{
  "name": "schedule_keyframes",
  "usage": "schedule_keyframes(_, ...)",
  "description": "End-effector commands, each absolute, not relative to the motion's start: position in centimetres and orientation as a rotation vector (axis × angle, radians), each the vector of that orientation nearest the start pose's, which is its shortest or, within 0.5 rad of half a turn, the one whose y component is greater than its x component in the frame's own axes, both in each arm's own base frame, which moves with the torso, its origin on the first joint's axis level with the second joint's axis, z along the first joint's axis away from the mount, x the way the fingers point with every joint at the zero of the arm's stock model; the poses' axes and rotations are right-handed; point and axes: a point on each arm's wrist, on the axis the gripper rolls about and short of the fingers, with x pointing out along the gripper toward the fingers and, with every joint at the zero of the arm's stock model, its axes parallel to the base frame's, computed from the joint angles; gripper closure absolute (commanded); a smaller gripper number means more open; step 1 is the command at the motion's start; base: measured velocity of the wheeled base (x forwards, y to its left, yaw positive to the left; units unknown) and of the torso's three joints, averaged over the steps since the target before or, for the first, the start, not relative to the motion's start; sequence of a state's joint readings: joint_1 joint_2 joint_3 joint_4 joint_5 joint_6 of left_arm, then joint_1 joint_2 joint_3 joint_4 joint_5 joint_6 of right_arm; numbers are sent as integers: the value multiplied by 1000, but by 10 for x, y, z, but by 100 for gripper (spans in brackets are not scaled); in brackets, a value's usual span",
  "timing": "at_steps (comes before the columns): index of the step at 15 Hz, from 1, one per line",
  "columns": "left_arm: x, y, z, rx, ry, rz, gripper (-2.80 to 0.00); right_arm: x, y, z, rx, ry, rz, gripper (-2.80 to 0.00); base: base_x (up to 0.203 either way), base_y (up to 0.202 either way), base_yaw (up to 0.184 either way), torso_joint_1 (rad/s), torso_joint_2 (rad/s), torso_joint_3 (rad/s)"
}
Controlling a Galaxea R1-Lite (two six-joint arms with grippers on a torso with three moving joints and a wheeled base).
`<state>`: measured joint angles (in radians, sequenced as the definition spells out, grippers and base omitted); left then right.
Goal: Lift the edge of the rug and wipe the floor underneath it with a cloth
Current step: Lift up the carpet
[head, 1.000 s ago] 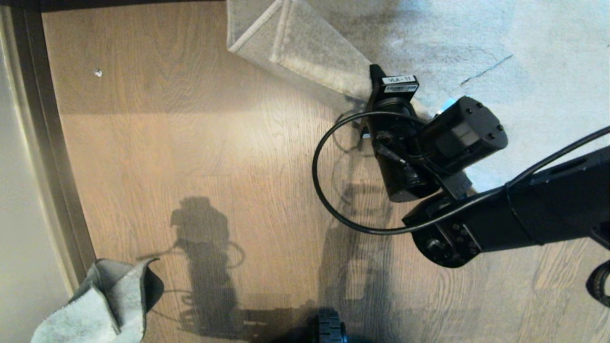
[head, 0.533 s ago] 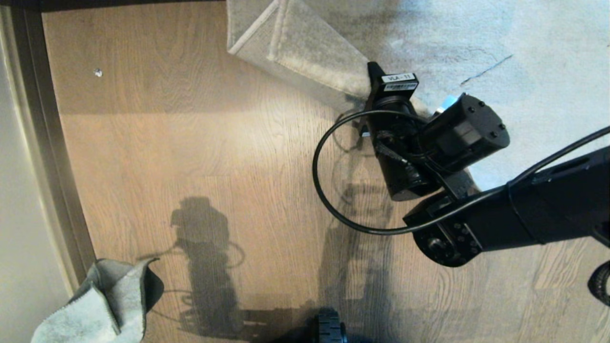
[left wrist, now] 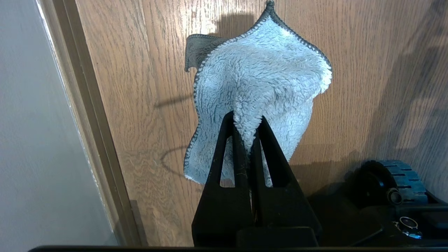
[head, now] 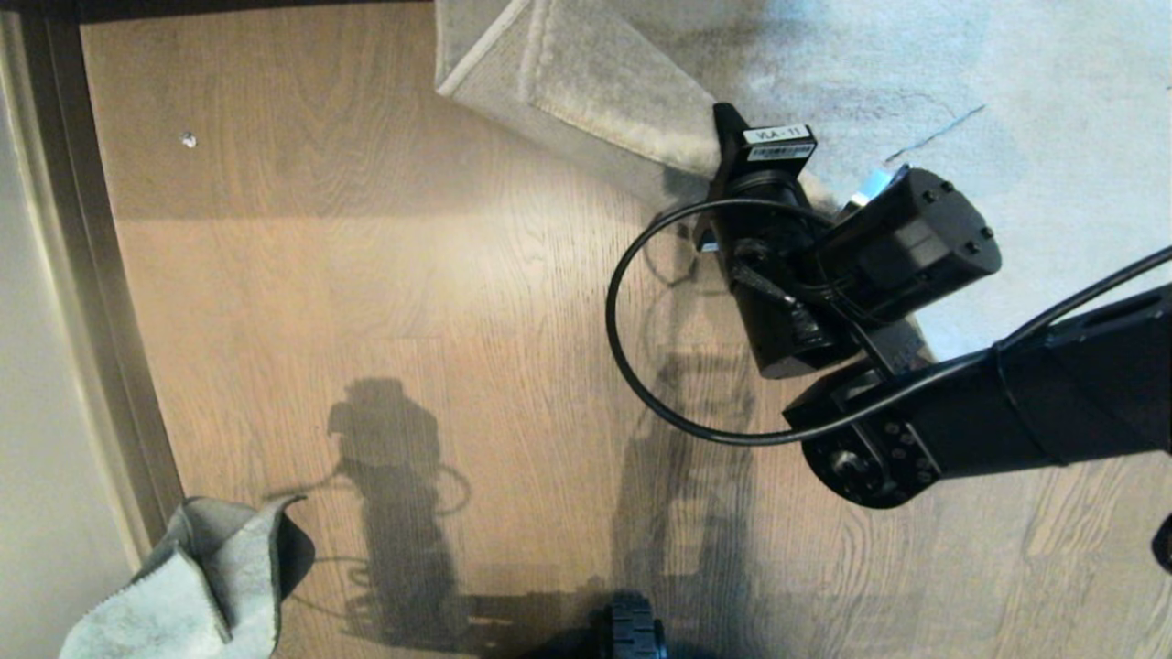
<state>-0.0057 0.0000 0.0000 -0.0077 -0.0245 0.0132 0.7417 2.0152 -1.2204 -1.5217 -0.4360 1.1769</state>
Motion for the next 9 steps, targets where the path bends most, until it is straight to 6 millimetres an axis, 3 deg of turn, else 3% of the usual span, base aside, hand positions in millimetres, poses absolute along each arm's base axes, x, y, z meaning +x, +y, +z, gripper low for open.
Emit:
schedule_keyframes(1,-23,0,76,14,-8,-31,0,280,245,276,1565,-429,679,0,0,0,0,0,0,0)
schedule_keyframes(9,-23,0,76,15,-8,-31,0,272,236,287,1674,-428,711,0,0,0,0,0,0,0)
